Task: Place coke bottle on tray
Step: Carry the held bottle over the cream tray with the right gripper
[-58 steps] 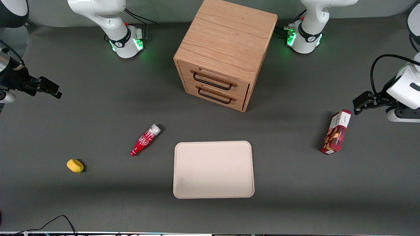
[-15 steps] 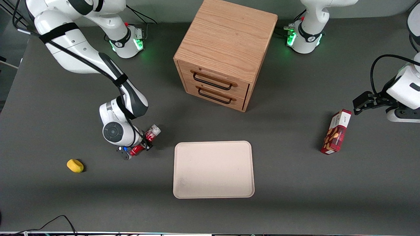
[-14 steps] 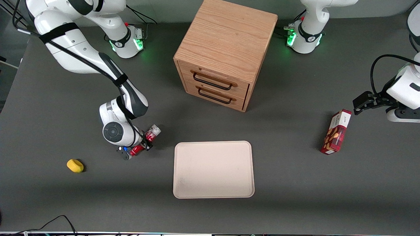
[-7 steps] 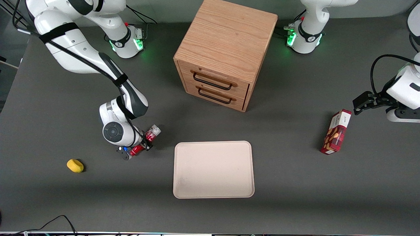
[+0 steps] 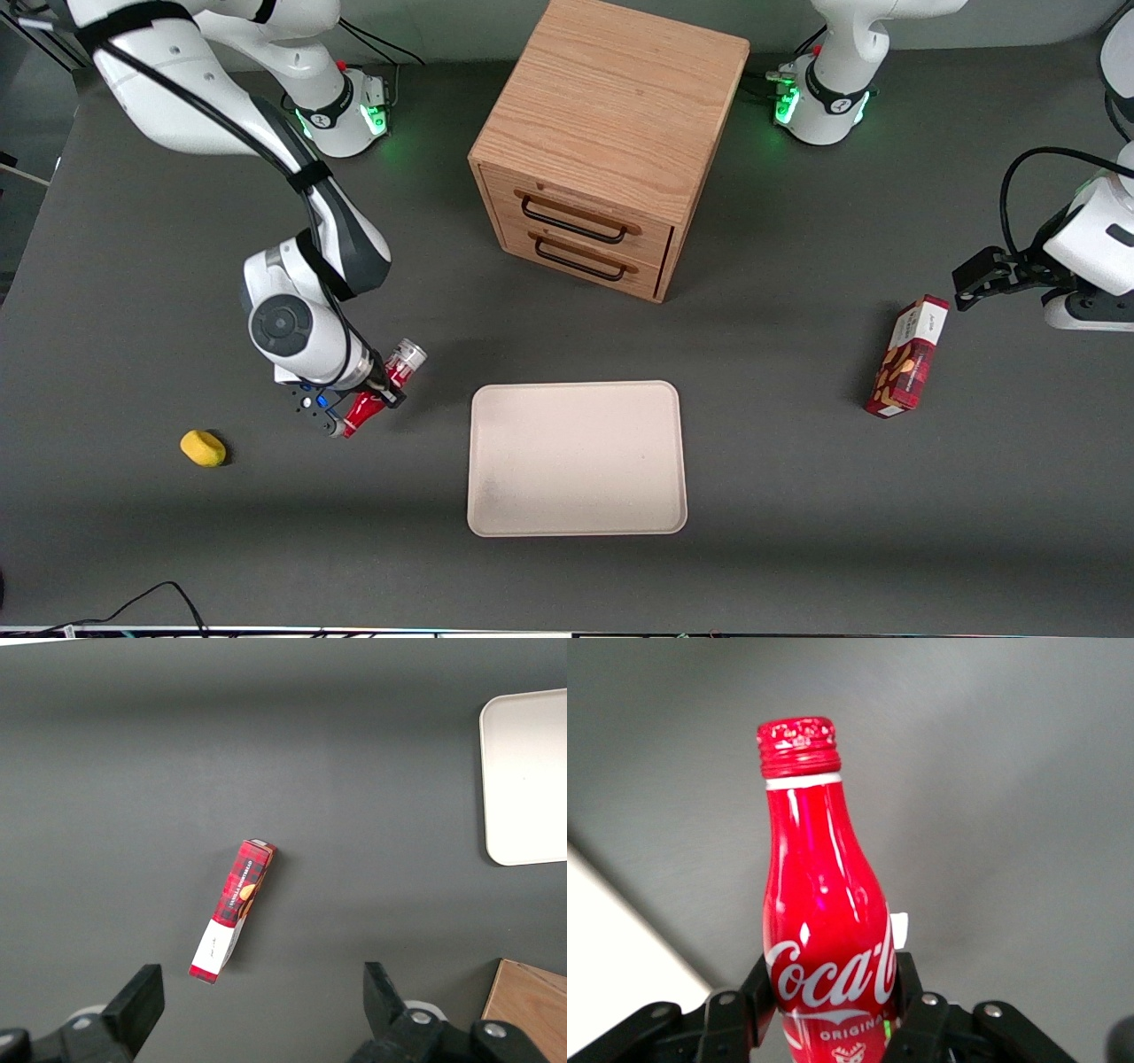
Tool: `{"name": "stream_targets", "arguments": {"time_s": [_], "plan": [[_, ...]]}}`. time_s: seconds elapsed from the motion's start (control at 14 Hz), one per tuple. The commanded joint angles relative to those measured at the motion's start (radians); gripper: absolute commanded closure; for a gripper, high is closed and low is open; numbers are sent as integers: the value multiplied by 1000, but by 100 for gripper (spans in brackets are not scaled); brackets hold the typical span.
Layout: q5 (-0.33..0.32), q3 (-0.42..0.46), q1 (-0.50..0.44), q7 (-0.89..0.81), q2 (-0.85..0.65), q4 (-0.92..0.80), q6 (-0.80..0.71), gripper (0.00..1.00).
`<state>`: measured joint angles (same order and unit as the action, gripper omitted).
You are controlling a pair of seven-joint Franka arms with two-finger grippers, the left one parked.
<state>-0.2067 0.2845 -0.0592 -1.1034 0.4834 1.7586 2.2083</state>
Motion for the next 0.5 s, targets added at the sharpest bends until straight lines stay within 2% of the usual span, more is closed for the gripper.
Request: {"name": "stream_targets", "arguments": {"time_s": [0.0, 0.21, 0.43], "plan": [[-16, -4, -30, 135, -20, -80, -22, 100], [-19, 28, -62, 247, 47, -210, -22, 100], [-126, 87, -82, 257, 164, -342, -27, 100]]}}
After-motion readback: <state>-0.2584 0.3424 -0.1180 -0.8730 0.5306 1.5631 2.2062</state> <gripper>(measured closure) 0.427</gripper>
